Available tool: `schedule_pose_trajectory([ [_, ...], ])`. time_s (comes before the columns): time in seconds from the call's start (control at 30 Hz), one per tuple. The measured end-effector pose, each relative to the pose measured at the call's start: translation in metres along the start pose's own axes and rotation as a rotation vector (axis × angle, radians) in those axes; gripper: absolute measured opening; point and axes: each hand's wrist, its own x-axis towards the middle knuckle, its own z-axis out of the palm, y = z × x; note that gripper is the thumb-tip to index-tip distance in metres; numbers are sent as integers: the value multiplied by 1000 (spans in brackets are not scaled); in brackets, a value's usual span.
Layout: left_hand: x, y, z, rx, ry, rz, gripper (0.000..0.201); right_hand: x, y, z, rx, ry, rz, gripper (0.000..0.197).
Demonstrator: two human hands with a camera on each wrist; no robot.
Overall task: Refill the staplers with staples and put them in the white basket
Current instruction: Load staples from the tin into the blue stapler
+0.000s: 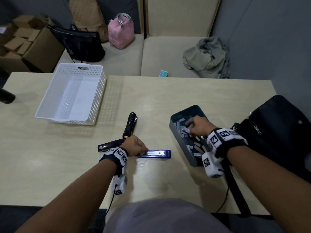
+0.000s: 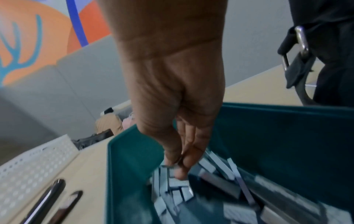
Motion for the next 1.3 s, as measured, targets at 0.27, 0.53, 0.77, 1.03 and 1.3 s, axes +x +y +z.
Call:
schedule_pose_trajectory([
  [0.27, 0, 2, 0, 9, -9, -14, 39, -16, -18, -32, 366, -120, -62, 49],
  [0.53, -3, 4, -1, -10, -11, -49, 24, -46, -88, -20, 590, -389, -389, 28],
  [0.77, -5, 3, 0, -8, 23, -23, 22, -33, -83, 69, -112, 20, -385, 21],
  [1.03, -5, -2, 0, -20, 24, 2, 24, -48, -70, 111, -316, 96, -346, 19],
  [1.3, -6, -2, -2, -32, 7, 13, 22, -43, -75, 125, -482, 100, -403, 21],
])
